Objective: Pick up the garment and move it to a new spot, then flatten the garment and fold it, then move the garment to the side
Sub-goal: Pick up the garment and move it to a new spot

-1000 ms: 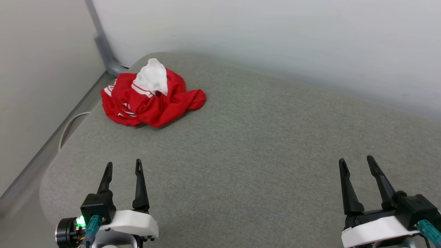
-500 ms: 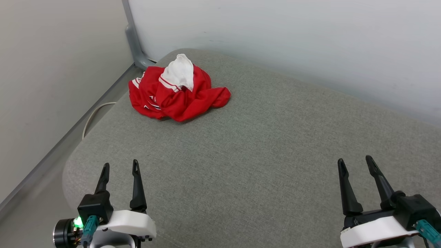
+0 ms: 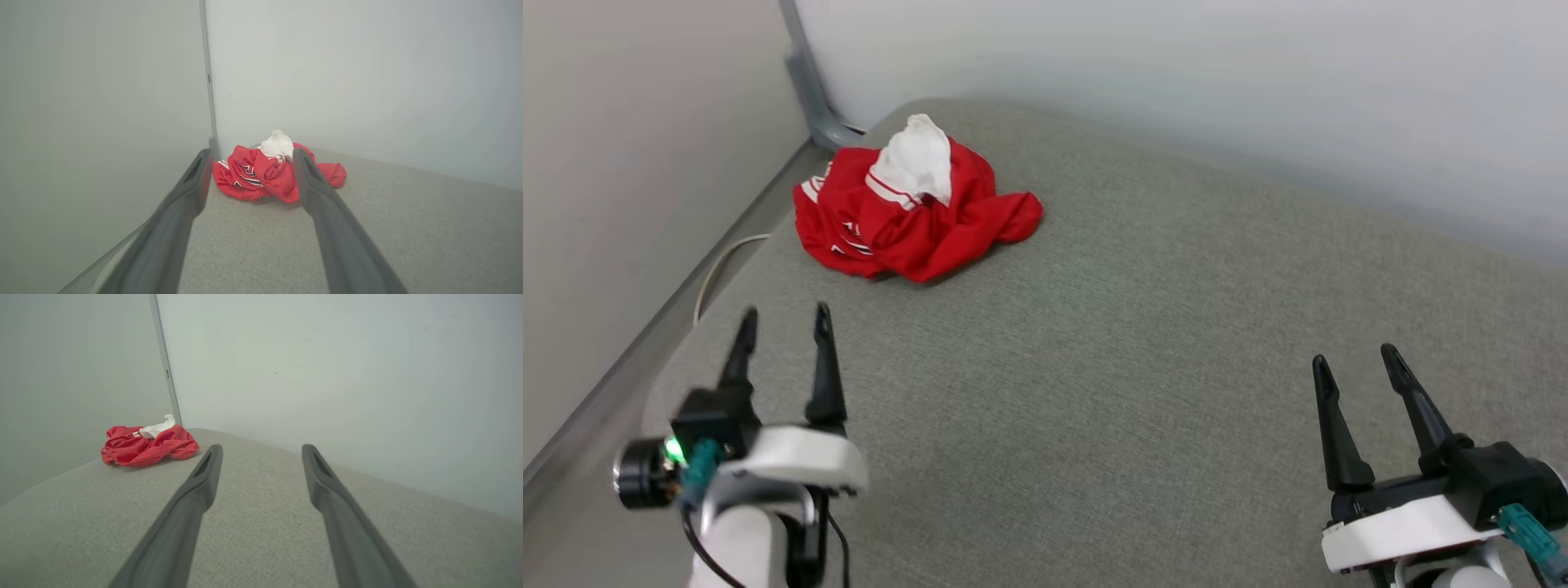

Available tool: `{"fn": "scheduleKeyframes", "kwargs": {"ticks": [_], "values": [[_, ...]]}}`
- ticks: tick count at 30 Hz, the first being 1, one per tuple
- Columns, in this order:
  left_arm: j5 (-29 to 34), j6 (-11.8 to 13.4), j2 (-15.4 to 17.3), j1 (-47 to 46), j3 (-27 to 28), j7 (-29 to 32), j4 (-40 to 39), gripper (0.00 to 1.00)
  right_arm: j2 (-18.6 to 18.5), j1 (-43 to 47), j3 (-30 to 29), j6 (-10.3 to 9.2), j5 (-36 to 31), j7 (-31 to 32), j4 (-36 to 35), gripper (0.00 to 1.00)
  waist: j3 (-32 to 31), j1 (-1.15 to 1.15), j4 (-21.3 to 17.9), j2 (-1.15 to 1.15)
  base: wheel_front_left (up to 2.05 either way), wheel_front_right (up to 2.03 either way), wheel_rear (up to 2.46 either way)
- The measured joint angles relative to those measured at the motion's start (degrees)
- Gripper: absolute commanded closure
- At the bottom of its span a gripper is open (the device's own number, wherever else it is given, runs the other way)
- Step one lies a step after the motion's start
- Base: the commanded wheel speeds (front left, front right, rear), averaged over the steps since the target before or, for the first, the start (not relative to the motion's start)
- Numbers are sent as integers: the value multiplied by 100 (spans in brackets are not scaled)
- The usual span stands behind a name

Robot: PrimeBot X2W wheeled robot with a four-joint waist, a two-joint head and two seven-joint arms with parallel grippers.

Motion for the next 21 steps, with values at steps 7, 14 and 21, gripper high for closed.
{"fn": "scheduleKeyframes", "kwargs": {"ticks": [7, 14, 21], "values": [[10, -197, 283, -1137, 437, 0, 46, 0, 0, -382, -9, 0, -354, 0, -243, 0, 534, 0, -301, 0, 0, 0, 0], [-115, -444, 649, -2330, 814, -1, 301, 0, 1, -731, 10, 0, -720, 0, -510, 0, 1254, 1, -624, 0, 0, 0, 0], [-238, -654, 1101, -3375, 907, -1, 1047, 0, -37, -965, -40, 0, -960, 0, -778, 0, 1958, 2, -871, 0, 0, 0, 0]]}}
